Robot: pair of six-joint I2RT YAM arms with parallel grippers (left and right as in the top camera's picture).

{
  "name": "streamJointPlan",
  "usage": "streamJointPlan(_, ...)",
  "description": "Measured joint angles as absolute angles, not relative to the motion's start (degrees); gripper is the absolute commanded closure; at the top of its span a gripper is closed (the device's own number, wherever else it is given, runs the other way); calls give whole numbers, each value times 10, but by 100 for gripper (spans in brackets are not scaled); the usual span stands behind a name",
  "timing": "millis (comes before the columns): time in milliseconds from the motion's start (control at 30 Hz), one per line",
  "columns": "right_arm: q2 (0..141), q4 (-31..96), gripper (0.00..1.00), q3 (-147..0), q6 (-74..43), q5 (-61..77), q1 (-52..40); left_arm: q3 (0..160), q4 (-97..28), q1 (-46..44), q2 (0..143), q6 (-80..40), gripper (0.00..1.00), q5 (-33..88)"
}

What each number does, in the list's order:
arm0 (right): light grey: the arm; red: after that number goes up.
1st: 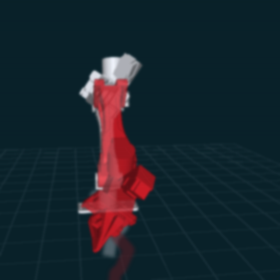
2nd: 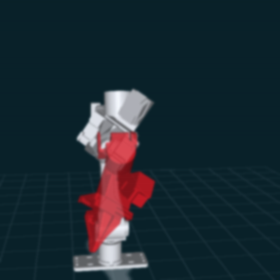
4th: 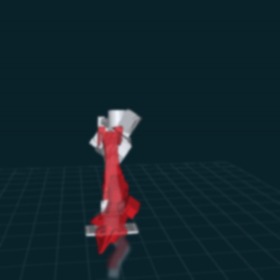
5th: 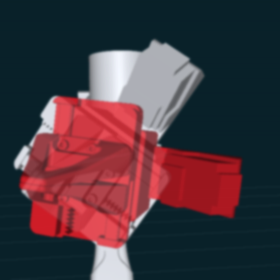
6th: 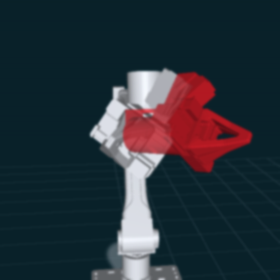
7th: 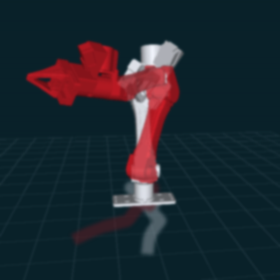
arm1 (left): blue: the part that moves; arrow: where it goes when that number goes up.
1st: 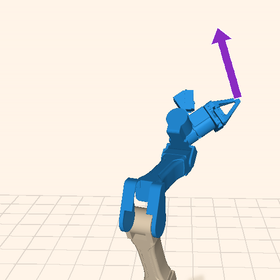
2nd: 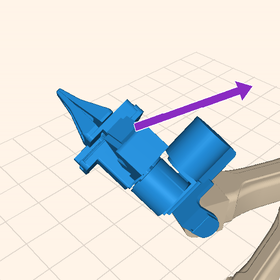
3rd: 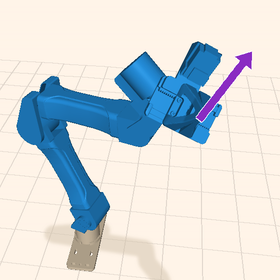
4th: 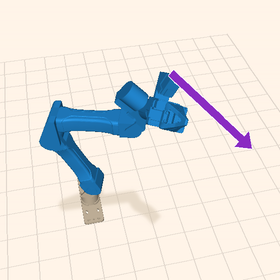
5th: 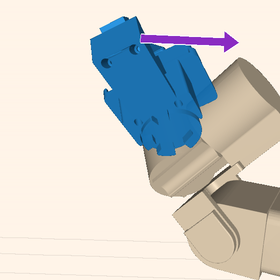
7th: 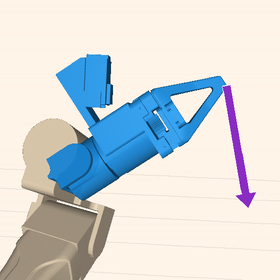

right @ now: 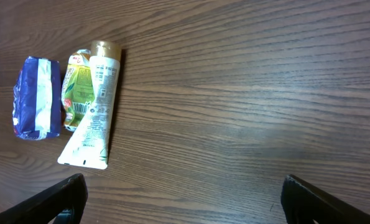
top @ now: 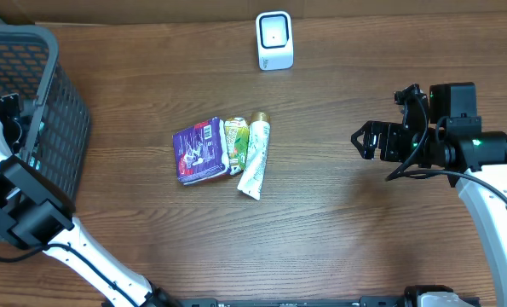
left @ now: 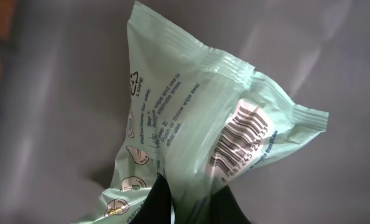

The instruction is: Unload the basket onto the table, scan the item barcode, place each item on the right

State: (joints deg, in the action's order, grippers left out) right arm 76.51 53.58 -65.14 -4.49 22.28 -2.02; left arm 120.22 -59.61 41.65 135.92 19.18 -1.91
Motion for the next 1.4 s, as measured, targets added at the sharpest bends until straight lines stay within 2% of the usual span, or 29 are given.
streamJointPlan(333, 765, 536, 0, -651, -45, 223, -20, 1404, -766, 416, 1389, 45, 95, 23)
streamJointPlan(500, 765, 536, 0, -651, -45, 223, -20, 1470, -795, 416, 1360, -6, 96, 81)
streamJointPlan(833, 765, 536, 0, -651, -45, 223, -20, 1477, -797, 395, 1199, -45, 96, 202)
streamJointPlan(1100, 765, 536, 0, -651, -45, 223, -20, 1487, -810, 304, 1058, -45, 96, 203)
streamJointPlan(1133, 765, 538, 0, -651, -45, 223, -20, 1488, -811, 281, 1042, -43, 94, 185)
streamJointPlan(1200, 765, 541, 0, -651, -45, 223, -20, 1491, -810, 255, 1028, -38, 66, 156)
streamJointPlan(1267, 765, 544, 0, -651, -45, 223, -20, 1494, -811, 232, 1021, -34, 51, 112)
streamJointPlan(1300, 765, 545, 0, -651, -45, 223, -20, 1494, -813, 227, 1020, -35, 39, 96)
streamJointPlan(1400, 765, 545, 0, -651, -45, 223, -20, 1494, -827, 231, 1029, -48, 36, 59)
